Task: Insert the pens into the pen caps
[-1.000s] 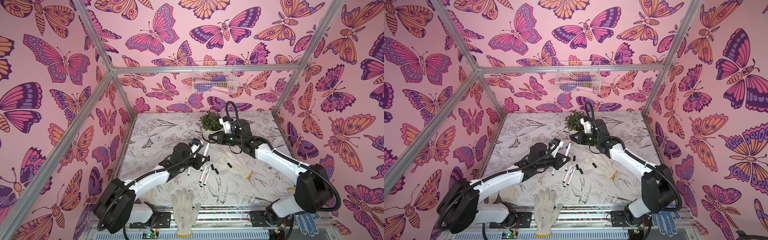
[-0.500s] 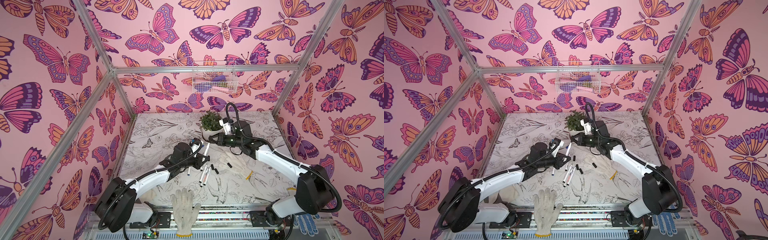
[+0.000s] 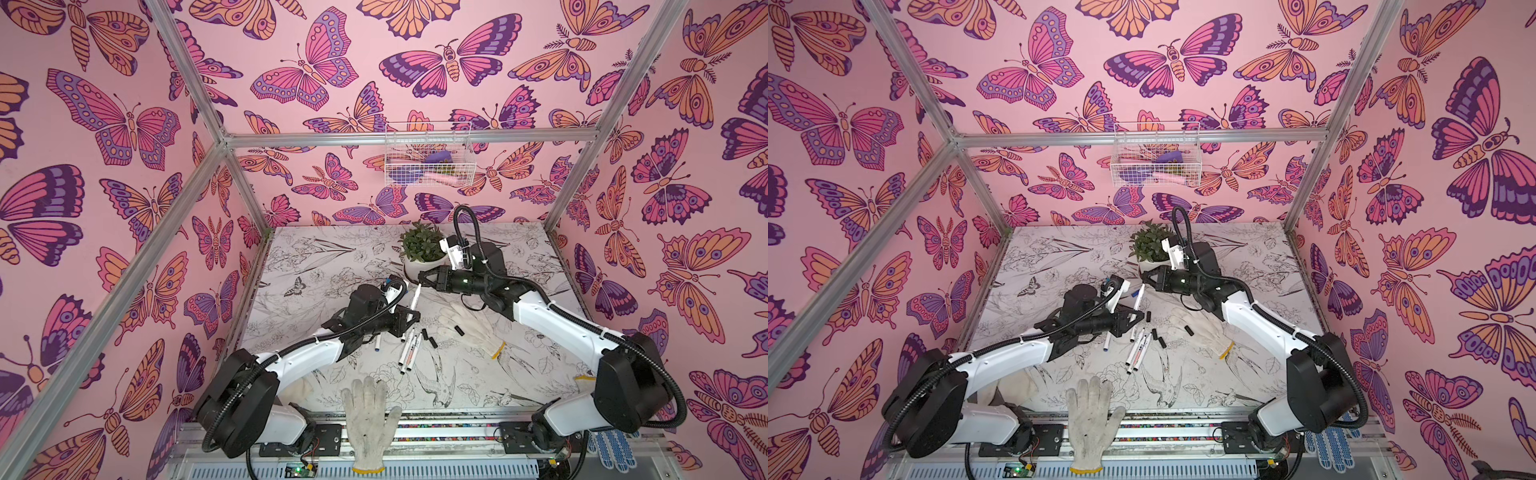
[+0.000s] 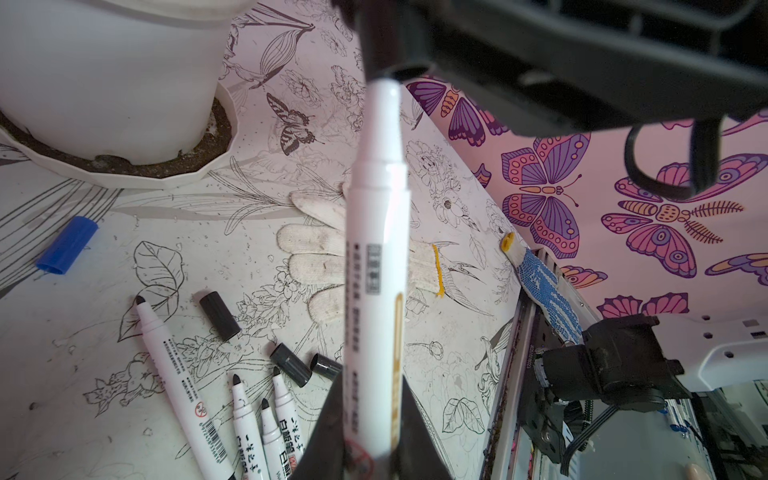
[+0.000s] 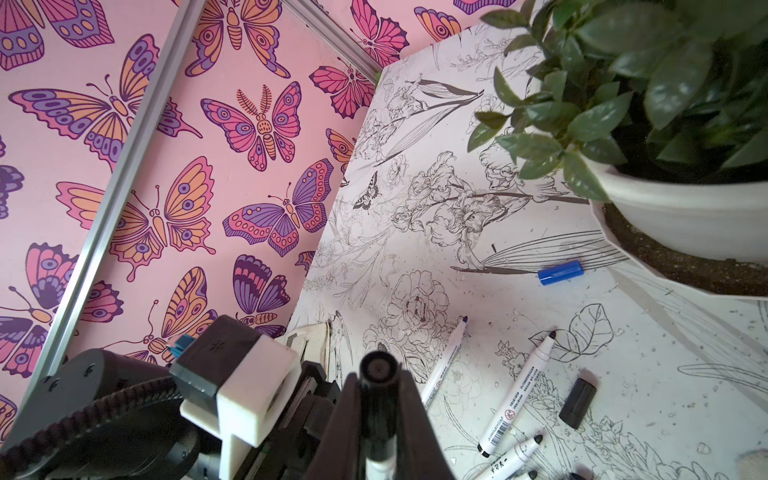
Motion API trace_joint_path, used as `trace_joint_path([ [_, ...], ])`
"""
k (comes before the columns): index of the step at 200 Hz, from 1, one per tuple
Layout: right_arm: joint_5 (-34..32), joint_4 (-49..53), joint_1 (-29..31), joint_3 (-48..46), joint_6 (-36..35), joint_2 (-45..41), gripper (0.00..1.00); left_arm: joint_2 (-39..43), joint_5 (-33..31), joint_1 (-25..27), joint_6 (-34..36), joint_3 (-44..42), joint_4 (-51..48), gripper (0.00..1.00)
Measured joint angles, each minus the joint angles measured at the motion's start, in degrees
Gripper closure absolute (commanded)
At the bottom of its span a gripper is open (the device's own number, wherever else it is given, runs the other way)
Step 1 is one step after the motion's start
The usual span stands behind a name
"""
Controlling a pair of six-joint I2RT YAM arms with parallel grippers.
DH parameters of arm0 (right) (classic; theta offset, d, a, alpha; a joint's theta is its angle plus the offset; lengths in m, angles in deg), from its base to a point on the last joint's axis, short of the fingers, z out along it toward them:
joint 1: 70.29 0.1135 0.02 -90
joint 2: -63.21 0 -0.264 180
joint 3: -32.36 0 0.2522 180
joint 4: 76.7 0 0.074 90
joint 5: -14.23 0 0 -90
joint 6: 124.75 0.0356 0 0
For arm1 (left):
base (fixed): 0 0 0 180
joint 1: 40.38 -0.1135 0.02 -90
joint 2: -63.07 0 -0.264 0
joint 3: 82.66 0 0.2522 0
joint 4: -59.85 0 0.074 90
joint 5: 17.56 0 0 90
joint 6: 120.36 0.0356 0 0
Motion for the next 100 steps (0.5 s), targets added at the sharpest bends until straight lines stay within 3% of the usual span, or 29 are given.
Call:
trace_joint_path([
  [100,-3.2,-1.2,-0.3,0.3,-3.7,-2.7,1.00,-1.8,1.6,0.4,-6.1,1.3,7.7,1.00],
])
